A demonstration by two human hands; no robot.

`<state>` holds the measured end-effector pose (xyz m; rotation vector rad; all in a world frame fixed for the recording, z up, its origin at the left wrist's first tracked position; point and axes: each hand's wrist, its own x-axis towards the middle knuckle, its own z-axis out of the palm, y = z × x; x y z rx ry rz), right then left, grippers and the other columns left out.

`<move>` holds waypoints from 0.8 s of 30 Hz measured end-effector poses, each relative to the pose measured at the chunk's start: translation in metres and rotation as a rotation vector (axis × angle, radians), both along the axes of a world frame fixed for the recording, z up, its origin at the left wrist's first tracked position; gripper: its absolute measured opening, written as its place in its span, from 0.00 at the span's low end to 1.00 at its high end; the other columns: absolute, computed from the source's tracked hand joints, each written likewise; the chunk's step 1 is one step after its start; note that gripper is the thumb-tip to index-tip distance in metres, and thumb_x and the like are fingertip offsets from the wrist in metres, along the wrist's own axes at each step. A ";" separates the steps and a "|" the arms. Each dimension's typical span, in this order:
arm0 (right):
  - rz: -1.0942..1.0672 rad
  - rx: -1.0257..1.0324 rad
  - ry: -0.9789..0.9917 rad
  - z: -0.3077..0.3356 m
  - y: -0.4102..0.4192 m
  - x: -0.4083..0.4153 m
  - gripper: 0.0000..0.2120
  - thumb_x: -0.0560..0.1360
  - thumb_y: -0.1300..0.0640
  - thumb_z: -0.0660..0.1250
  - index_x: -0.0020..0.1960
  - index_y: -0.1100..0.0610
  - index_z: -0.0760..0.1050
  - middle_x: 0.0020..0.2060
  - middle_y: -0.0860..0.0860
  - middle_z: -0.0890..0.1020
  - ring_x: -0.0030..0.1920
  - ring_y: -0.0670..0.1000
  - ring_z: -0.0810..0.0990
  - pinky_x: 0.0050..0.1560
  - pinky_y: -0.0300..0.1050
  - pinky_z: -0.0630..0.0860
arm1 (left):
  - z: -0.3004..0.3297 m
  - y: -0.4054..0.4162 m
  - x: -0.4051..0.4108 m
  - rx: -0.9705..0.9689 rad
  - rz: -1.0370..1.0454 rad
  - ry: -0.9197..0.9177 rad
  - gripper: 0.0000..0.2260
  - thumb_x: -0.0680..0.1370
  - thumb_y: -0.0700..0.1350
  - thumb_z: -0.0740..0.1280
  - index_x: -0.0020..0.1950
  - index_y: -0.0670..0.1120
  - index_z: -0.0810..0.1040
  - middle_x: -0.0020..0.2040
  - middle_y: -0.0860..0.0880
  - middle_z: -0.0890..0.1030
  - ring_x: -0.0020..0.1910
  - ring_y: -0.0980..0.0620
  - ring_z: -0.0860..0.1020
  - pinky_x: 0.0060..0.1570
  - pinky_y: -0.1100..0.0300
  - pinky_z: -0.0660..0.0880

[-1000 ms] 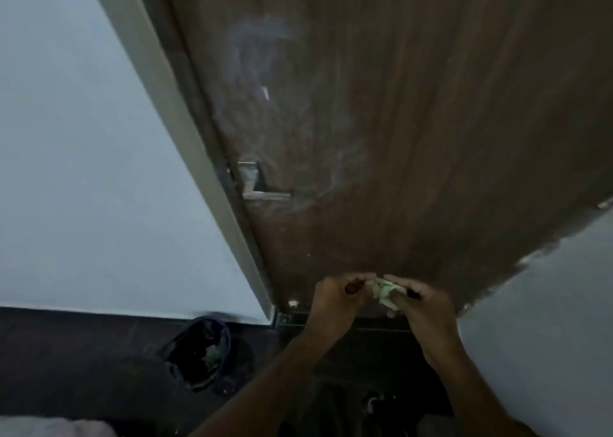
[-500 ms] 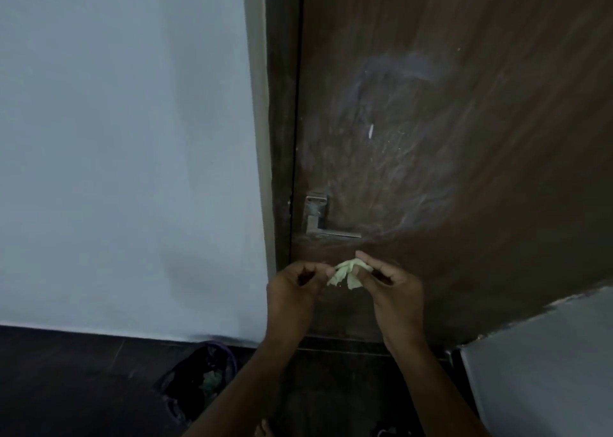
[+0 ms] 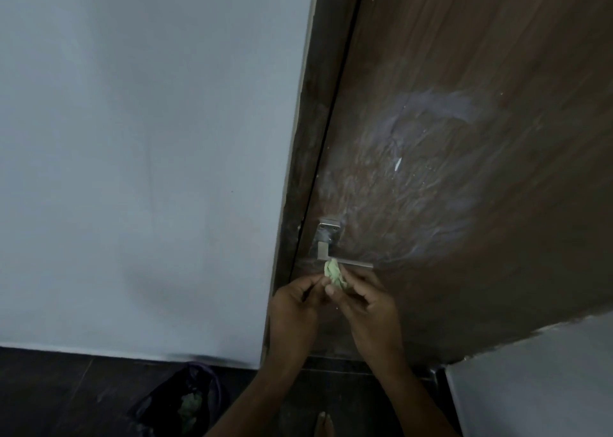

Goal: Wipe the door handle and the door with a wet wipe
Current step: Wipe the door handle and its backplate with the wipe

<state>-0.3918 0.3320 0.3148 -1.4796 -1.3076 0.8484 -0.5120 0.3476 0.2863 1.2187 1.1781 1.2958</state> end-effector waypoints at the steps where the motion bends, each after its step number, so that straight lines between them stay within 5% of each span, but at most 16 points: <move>1: 0.005 0.003 -0.033 0.000 0.001 0.000 0.19 0.76 0.60 0.72 0.66 0.57 0.78 0.58 0.47 0.81 0.58 0.42 0.81 0.59 0.36 0.79 | 0.000 0.000 -0.001 0.015 -0.016 0.007 0.09 0.79 0.43 0.68 0.52 0.56 0.85 0.44 0.60 0.86 0.44 0.62 0.84 0.42 0.72 0.77; 7: 0.000 0.056 -0.118 -0.004 0.018 0.008 0.16 0.75 0.65 0.72 0.59 0.50 0.80 0.51 0.43 0.82 0.50 0.45 0.84 0.46 0.35 0.81 | -0.007 0.010 0.001 -0.020 0.051 0.111 0.08 0.77 0.46 0.71 0.47 0.59 0.86 0.44 0.63 0.85 0.44 0.66 0.82 0.43 0.74 0.75; 12: -0.063 0.167 -0.507 -0.007 0.056 0.013 0.14 0.75 0.62 0.73 0.60 0.56 0.82 0.51 0.47 0.84 0.49 0.45 0.82 0.51 0.25 0.71 | -0.010 0.016 0.012 -0.071 0.281 0.132 0.05 0.76 0.50 0.73 0.50 0.56 0.86 0.41 0.66 0.85 0.42 0.69 0.82 0.42 0.76 0.74; 14: 0.013 0.219 -0.645 -0.012 0.072 0.009 0.11 0.75 0.64 0.71 0.57 0.60 0.83 0.51 0.53 0.83 0.51 0.49 0.81 0.54 0.30 0.70 | -0.010 0.020 0.014 -0.075 0.368 0.160 0.05 0.75 0.49 0.73 0.50 0.55 0.87 0.39 0.66 0.84 0.42 0.70 0.81 0.42 0.78 0.72; 17: 0.033 0.226 -0.628 -0.026 0.084 0.002 0.05 0.78 0.64 0.67 0.47 0.56 0.80 0.46 0.48 0.78 0.47 0.44 0.76 0.52 0.43 0.73 | -0.011 0.025 0.017 -0.083 0.414 0.181 0.05 0.76 0.48 0.73 0.50 0.54 0.86 0.40 0.65 0.83 0.43 0.70 0.80 0.44 0.76 0.73; 20: 0.012 0.254 -0.681 -0.040 0.077 0.004 0.04 0.77 0.66 0.69 0.49 0.60 0.81 0.47 0.51 0.79 0.48 0.51 0.79 0.49 0.53 0.79 | -0.014 0.027 0.020 -0.087 0.444 0.176 0.06 0.76 0.48 0.72 0.51 0.55 0.85 0.44 0.63 0.84 0.46 0.70 0.79 0.47 0.74 0.74; 22: 0.053 0.271 -0.840 -0.044 0.074 0.008 0.08 0.74 0.68 0.71 0.52 0.63 0.83 0.48 0.55 0.82 0.50 0.51 0.80 0.49 0.43 0.80 | -0.014 0.029 0.021 -0.086 0.455 0.169 0.08 0.77 0.48 0.71 0.55 0.53 0.84 0.48 0.61 0.83 0.48 0.73 0.78 0.49 0.75 0.73; 24: 0.095 0.250 -0.846 -0.038 0.078 0.003 0.05 0.78 0.65 0.67 0.50 0.58 0.81 0.49 0.53 0.79 0.49 0.40 0.76 0.49 0.28 0.72 | -0.012 0.031 0.022 -0.061 0.442 0.192 0.09 0.79 0.47 0.69 0.59 0.52 0.83 0.51 0.61 0.81 0.49 0.76 0.75 0.49 0.80 0.69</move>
